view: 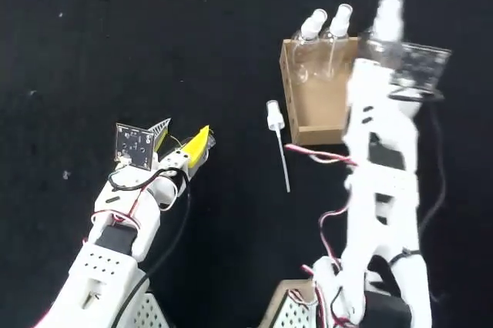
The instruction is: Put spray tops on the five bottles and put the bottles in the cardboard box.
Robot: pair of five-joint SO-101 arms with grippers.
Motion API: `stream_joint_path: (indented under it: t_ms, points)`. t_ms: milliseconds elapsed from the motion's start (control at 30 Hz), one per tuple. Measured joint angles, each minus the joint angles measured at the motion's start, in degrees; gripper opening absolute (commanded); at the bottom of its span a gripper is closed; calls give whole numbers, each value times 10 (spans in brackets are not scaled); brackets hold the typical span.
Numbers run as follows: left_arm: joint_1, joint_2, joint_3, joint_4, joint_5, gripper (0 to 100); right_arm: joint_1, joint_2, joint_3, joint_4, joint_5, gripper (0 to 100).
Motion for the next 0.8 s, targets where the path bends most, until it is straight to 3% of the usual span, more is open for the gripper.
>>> stream_joint_path:
  t_ms: [267, 467, 800]
  points:
    - [0, 0, 0, 0, 0, 245, -76, 122, 0, -38, 0, 11]
    - [0, 0, 0, 0, 0, 245, -81, 200, 0, -130, -43, 11]
    - [0, 0, 0, 0, 0, 245, -81, 251, 0, -148, -74, 11]
